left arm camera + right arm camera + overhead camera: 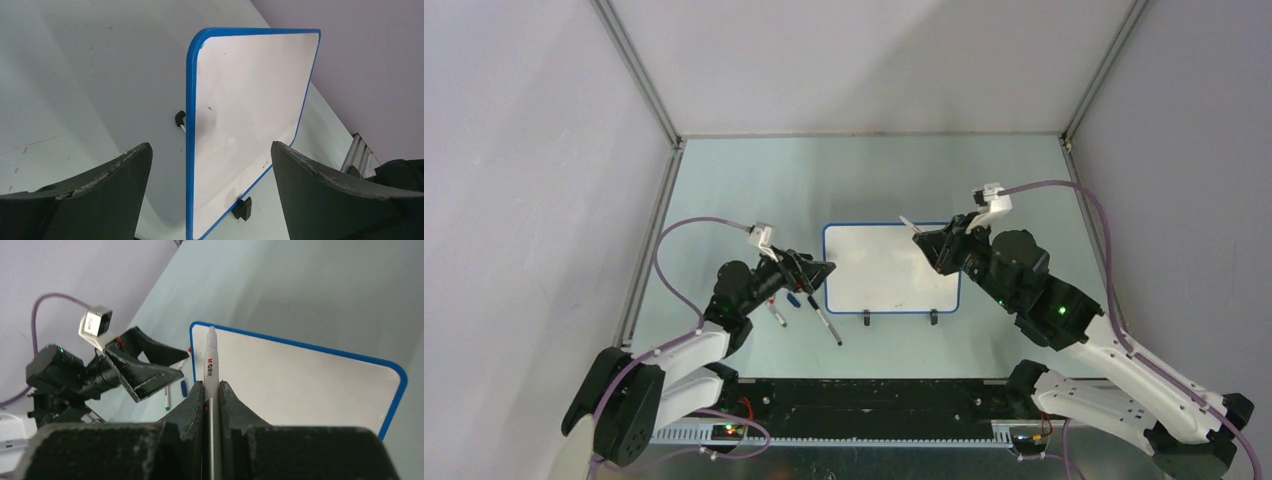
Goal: Write a sentence on the whiteboard
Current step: Adjust the whiteboard at the center of the board.
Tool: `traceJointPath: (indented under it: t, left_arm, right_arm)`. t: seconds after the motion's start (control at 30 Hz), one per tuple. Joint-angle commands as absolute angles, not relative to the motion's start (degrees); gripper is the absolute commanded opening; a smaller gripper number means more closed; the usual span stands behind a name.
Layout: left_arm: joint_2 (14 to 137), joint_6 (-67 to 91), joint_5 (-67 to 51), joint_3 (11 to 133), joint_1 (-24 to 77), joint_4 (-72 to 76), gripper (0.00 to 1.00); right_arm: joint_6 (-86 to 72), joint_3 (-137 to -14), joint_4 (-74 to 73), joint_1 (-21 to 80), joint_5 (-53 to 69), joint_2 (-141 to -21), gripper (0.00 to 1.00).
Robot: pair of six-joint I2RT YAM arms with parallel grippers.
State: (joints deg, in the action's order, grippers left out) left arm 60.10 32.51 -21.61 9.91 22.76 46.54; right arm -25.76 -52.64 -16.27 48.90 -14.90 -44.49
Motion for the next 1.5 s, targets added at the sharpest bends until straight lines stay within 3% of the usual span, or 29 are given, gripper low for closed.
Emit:
traceJointPath:
  t: [0.0,0.3,0.47,0.57,0.73,0.9,1.07,1.23,1.47]
  left_arm:
    - [61.4,30.4,-21.0,13.2,23.1,44.2,0.94]
    - [64.1,29.6,-19.2,15.6,23.1,39.3,0.84]
    - [67.2,29.6,-21.2,18.0,23.1,37.6,0.7]
    - [68.7,29.6,-22.7,18.3,23.0,38.6,0.67]
    - [68.9,29.3,-23.7,19.0,23.1,37.5,0.5]
    - [67.9,29.1,-25.1,18.1,23.1,38.1,0.41]
    - [66.3,28.8,-26.8,16.9,23.1,37.1,0.38]
    - [64.3,28.0,-27.1,16.4,23.1,34.4,0.27]
    - [62.8,27.4,-26.8,16.2,23.1,31.6,0.24]
  right_arm:
    - [-22.5,-52.6,-15.1,50.4,-12.7,-46.6,0.0]
    - [-22.0,-52.8,-8.7,56.2,-14.5,-50.7,0.0]
    - [-22.9,-52.8,-5.7,57.2,-14.9,-53.3,0.0]
    - [-23.3,-53.4,-5.7,57.6,-15.4,-54.6,0.0]
    - [-23.3,-54.8,-7.5,58.0,-16.3,-56.2,0.0]
    - [-23.4,-55.3,-6.9,58.1,-15.7,-57.8,0.0]
    - [-23.5,-56.6,-7.5,58.3,-15.1,-59.8,0.0]
    - [-23.8,-57.2,-7.8,58.6,-14.8,-60.5,0.0]
    - [-24.1,-57.5,-7.9,59.1,-15.1,-60.4,0.0]
